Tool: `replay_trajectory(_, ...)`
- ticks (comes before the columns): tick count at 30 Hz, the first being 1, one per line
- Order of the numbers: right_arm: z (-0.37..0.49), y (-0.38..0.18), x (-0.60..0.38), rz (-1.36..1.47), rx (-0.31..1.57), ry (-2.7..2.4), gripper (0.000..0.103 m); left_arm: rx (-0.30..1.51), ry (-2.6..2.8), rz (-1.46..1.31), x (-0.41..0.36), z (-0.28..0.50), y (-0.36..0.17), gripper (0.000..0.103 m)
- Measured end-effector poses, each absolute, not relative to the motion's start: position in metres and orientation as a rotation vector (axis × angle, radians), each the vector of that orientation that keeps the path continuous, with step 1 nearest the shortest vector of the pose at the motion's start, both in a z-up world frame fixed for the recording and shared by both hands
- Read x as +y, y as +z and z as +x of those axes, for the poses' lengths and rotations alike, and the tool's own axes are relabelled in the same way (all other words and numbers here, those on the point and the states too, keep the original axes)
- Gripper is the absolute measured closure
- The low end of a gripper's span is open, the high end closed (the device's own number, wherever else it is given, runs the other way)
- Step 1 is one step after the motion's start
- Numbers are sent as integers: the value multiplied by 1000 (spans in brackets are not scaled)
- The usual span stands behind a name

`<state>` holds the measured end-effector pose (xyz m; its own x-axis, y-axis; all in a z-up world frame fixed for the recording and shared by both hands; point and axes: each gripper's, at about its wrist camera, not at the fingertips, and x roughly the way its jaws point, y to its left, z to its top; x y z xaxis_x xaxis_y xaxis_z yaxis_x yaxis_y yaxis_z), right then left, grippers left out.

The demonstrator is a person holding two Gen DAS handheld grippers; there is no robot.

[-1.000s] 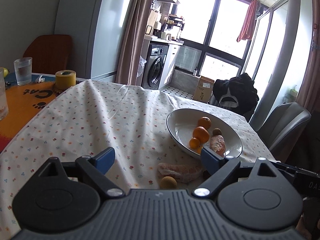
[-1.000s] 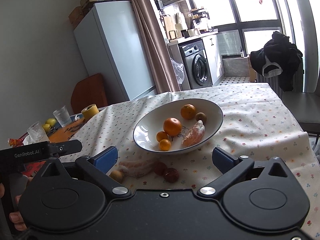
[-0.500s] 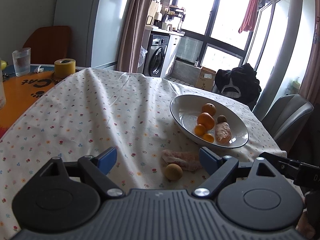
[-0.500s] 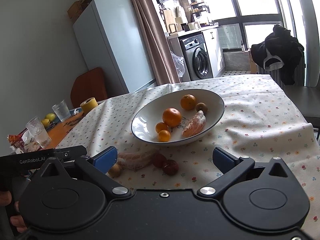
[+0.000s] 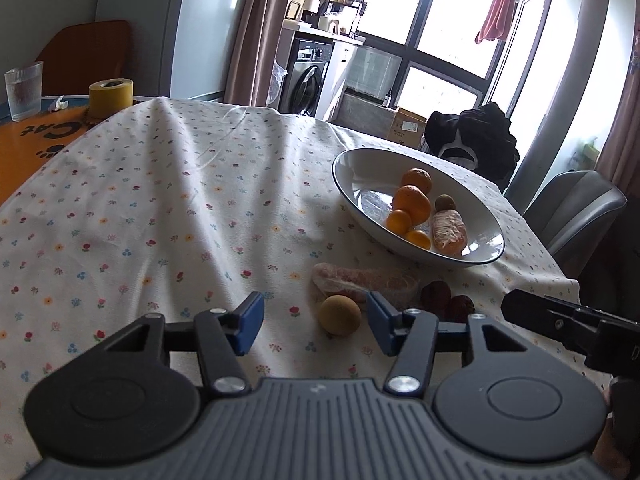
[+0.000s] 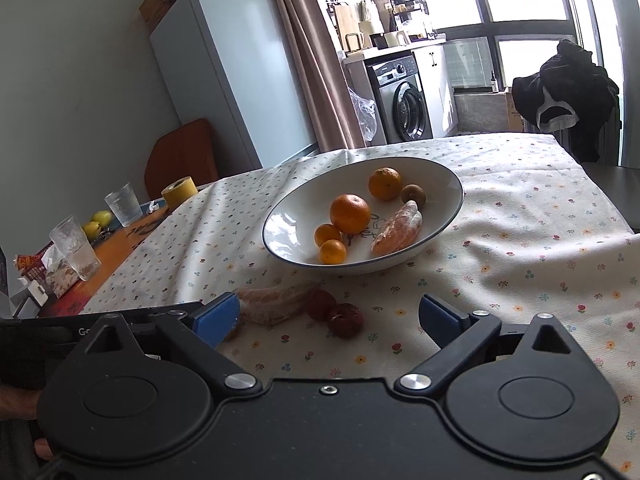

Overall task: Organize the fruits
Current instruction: 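Grasp a brown kiwi with the left gripper while the right gripper grasps a dark red fruit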

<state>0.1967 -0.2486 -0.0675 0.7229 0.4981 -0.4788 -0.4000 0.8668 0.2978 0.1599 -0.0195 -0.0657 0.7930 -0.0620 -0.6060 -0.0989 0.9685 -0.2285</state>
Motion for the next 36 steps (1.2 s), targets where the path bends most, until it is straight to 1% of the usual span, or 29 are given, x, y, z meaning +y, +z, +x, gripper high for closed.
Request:
replay_trajectory(7,205,-76,-244,168,609,496,17,672,10,-251,-24,169,-74,54)
replay_trajectory(12,209,-81,-240,160,624,503,20,693,-6,-254,-28,174,-80,58)
replay_trajectory(17,214,-85,-236,153,637,510,24,697,-25,-266,-28,179,-83,77)
replay_trajectory(20,218,-87,-233,144,639,503,26,698,-33,-281,-26,179,-83,78)
replay_trajectory(23,221,-89,-231,143,644,502,33,693,-30,-282,-25,178,-82,78)
replay_trajectory(25,222,-91,-231,144,647,500,40,686,-23,-290,-22,177,-80,78)
replay_trajectory(29,223,-93,-229,143,654,480,51,670,-13,-289,-19,173,-75,78)
replay_trajectory(32,225,-95,-227,139,676,485,68,664,-5,-295,-16,169,-72,78)
replay_trajectory(33,225,-96,-227,136,681,482,75,661,-3,-297,-16,168,-70,78)
replay_trajectory(34,224,-96,-227,129,676,476,79,656,-1,-298,-15,166,-69,78)
replay_trajectory(36,223,-95,-228,140,679,485,80,649,2,-301,-14,163,-67,78)
